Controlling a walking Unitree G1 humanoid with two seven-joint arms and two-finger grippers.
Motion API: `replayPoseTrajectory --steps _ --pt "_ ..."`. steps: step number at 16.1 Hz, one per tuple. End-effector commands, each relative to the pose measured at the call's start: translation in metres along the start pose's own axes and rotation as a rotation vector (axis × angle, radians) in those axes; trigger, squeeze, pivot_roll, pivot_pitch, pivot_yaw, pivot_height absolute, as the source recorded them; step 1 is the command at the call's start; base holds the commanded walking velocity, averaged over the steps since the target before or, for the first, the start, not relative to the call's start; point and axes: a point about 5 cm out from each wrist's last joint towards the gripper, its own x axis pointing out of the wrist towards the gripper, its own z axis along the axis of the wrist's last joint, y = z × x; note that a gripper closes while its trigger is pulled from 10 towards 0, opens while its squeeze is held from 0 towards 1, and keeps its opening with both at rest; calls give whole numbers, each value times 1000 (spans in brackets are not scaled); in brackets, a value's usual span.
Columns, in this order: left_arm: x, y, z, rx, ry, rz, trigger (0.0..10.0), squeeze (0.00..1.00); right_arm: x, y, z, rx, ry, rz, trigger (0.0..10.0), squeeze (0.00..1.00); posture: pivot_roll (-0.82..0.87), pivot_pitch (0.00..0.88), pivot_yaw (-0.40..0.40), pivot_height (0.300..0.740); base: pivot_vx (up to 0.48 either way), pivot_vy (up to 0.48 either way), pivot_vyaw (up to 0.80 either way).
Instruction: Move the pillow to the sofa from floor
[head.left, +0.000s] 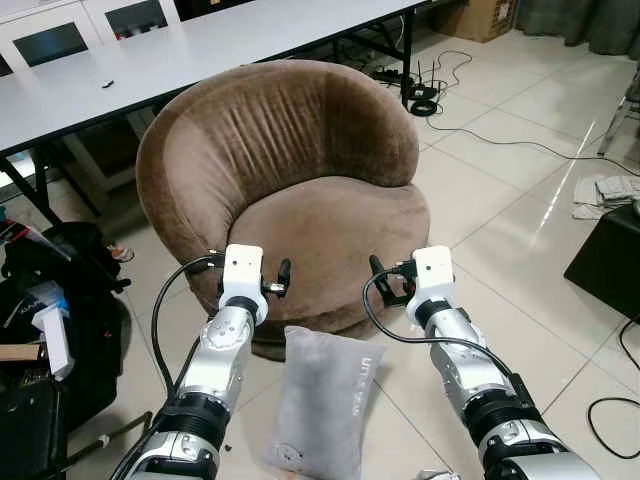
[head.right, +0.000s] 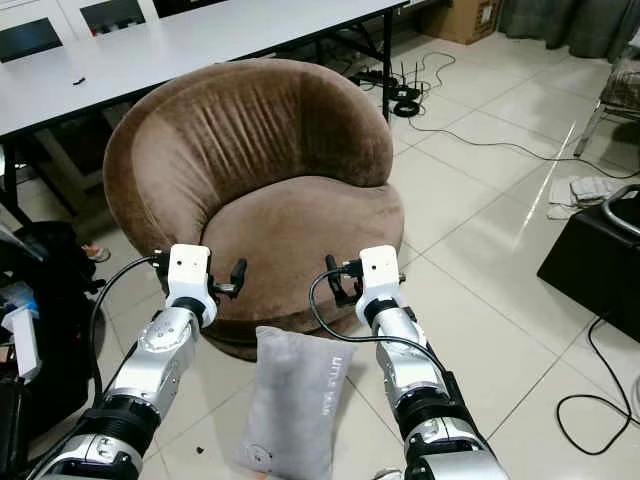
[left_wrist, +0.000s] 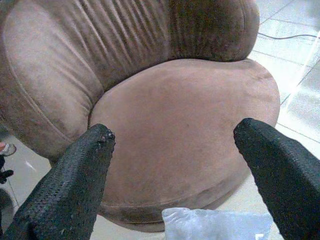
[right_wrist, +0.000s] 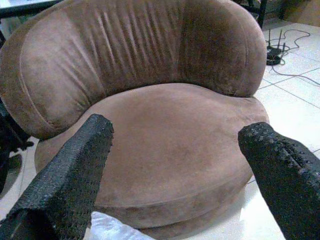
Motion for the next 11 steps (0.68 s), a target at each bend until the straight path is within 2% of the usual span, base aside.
replayPoseTrajectory --steps 1,7,9,11 --pt "-2 7 -3 -23 2 31 10000 0 3 4 4 -3 -5 22 10000 0 -200 0 151 740 0 0 0" --pt "-4 10 -4 -17 1 53 10000 0 5 7 5 -8 15 41 10000 0 -174 0 128 740 0 0 0" --pt "-4 10 -4 -39 -3 61 10000 0 5 9 4 -8 18 49 10000 0 -172 0 125 740 0 0 0" --pt "-5 11 -6 -28 8 72 10000 0 3 10 2 -11 22 62 10000 0 -171 0 120 740 465 0 0"
